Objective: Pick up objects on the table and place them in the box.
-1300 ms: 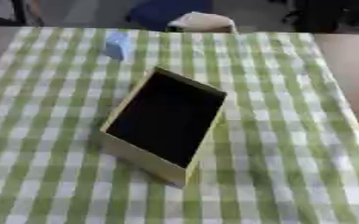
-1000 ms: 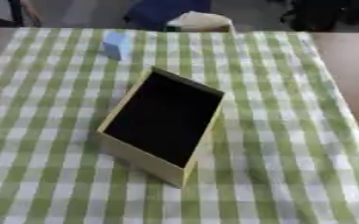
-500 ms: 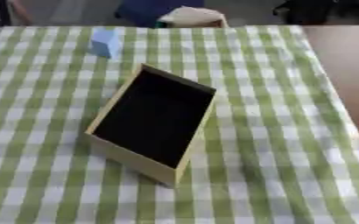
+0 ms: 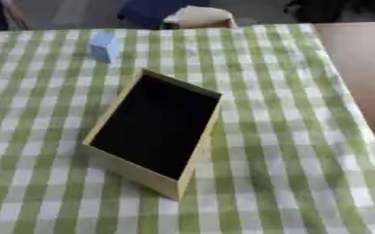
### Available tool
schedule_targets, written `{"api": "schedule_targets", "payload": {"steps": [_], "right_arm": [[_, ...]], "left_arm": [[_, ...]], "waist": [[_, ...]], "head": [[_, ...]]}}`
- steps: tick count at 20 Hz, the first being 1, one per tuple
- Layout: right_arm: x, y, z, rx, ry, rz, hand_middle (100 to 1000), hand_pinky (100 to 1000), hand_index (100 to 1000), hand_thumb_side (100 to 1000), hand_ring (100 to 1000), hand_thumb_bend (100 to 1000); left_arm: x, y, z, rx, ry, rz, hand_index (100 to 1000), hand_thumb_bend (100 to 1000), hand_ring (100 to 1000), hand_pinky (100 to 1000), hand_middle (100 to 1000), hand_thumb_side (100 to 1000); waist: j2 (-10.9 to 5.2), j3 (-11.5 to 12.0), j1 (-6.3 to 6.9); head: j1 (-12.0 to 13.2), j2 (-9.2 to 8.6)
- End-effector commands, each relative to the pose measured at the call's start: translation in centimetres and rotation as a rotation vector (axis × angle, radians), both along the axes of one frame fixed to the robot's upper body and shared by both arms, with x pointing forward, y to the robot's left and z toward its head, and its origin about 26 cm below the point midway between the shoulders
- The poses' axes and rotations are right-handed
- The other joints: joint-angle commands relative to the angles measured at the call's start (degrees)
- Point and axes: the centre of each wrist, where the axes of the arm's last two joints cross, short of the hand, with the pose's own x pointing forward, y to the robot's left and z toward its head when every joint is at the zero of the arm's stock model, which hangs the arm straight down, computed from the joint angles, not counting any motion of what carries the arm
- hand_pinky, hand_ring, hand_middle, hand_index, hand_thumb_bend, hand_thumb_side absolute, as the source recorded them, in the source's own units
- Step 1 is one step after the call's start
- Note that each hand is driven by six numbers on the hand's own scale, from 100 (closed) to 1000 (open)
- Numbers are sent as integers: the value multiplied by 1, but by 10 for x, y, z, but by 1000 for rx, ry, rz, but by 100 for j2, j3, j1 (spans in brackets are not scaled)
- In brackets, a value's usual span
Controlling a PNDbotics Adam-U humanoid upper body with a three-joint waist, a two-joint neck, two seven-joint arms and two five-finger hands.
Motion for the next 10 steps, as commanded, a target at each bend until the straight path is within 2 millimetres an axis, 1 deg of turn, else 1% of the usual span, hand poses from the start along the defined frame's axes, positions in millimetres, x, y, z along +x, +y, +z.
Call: {"api": "schedule_targets", "payload": {"steps": [1,7,8,10], "right_arm": [[-2,-1,11,-44,-23,13,698,699,865,1000,735,100],[-1,0,13,-54,-20,27,698,699,865,1000,735,100],[0,0,13,-55,-21,29,698,699,865,1000,735,100],[0,1,14,-57,-20,32,698,699,866,1000,735,100]], "left_arm": [[15,3,12,98,32,43,728,214,658,665,660,652],[49,-16,12,315,110,51,769,240,694,700,690,686],[54,-19,11,361,129,48,799,260,720,723,717,706],[61,-24,9,460,179,43,823,288,746,746,739,667]], "waist": [[-86,-27,17],[-54,-82,54],[-50,-92,62],[-42,-107,73]], "head": [[25,-75],[34,-81],[38,-88],[40,-96]]}}
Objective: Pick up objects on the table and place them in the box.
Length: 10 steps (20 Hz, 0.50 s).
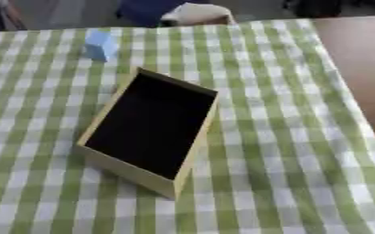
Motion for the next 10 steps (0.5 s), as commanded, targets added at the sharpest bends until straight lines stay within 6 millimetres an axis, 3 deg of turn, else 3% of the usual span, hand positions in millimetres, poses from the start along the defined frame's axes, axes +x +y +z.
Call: {"api": "schedule_targets", "payload": {"steps": [1,4,10], "right_arm": [[-2,-1,10,-32,-23,11,698,699,866,1000,735,100],[-2,-1,11,-32,-22,14,697,698,866,1000,735,100],[-1,0,11,-33,-19,15,696,698,866,1000,735,100]], "left_arm": [[8,-3,6,146,50,6,829,299,752,753,746,652],[13,-7,5,245,103,-11,855,386,781,777,779,541],[16,-12,9,378,160,-46,866,585,818,812,805,485]], "waist": [[-89,-12,0],[-78,-27,18],[-68,-70,53]], "head": [[19,-67],[20,-88],[28,-112]]}}
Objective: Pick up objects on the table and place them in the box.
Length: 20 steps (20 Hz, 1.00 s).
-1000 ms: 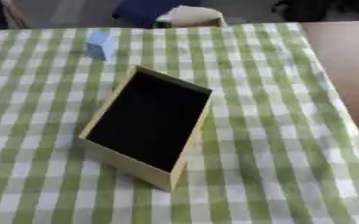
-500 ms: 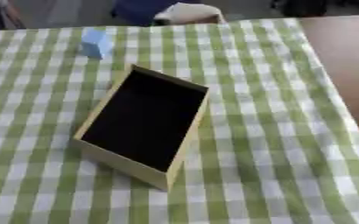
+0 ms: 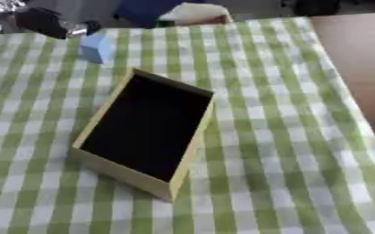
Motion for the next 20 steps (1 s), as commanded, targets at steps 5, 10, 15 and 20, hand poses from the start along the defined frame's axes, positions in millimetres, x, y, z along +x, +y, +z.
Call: {"api": "schedule_targets", "payload": {"steps": [5,10,15,20], "right_arm": [[-2,-2,11,-31,-29,9,695,698,864,1000,734,100],[-2,-2,11,-31,-26,7,691,697,864,1000,729,100],[-2,-2,11,-24,-25,5,688,697,863,1000,725,100],[-3,-3,10,-20,-25,0,683,696,861,1000,720,100]], "left_arm": [[-2,-2,18,132,26,-5,877,683,847,834,824,474],[-1,-1,20,177,69,6,900,610,856,841,840,354],[-1,0,22,238,120,46,926,673,873,860,851,363],[1,3,20,280,138,94,933,623,870,859,844,271]], "waist": [[-100,-82,26],[-112,-9,22],[-126,202,-66],[-108,407,-166]], "head": [[70,-55],[84,-25],[112,31],[205,100]]}}
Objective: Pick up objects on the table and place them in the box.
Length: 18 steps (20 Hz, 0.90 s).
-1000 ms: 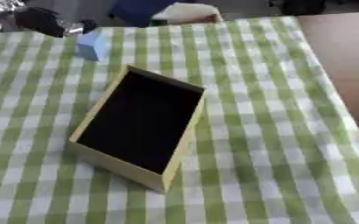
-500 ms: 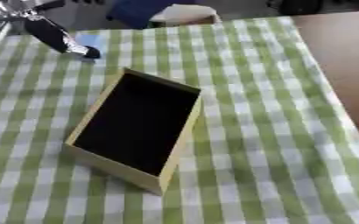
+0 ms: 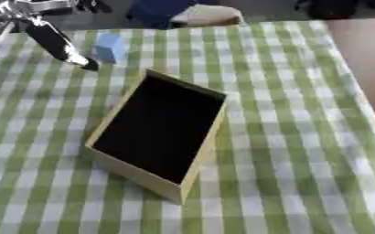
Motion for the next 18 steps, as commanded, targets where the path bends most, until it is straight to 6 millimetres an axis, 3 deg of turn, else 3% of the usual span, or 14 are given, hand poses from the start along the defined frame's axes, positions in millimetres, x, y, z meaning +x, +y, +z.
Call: {"api": "schedule_targets", "payload": {"steps": [1,6,18], "right_arm": [[-2,-2,9,-19,-27,0,682,696,861,1000,719,100],[-2,-1,10,-17,-31,1,682,696,861,1000,719,100],[0,0,12,-12,-39,-3,680,695,862,1000,718,100]], "left_arm": [[-3,6,16,20,-33,29,933,612,870,859,843,253],[-3,5,17,13,-64,31,927,593,863,851,842,236],[0,11,23,-63,-195,43,918,542,852,840,850,213]], "waist": [[-99,73,-35],[-1,200,-90],[311,-22,-30]], "head": [[103,65],[202,17],[218,-238]]}}
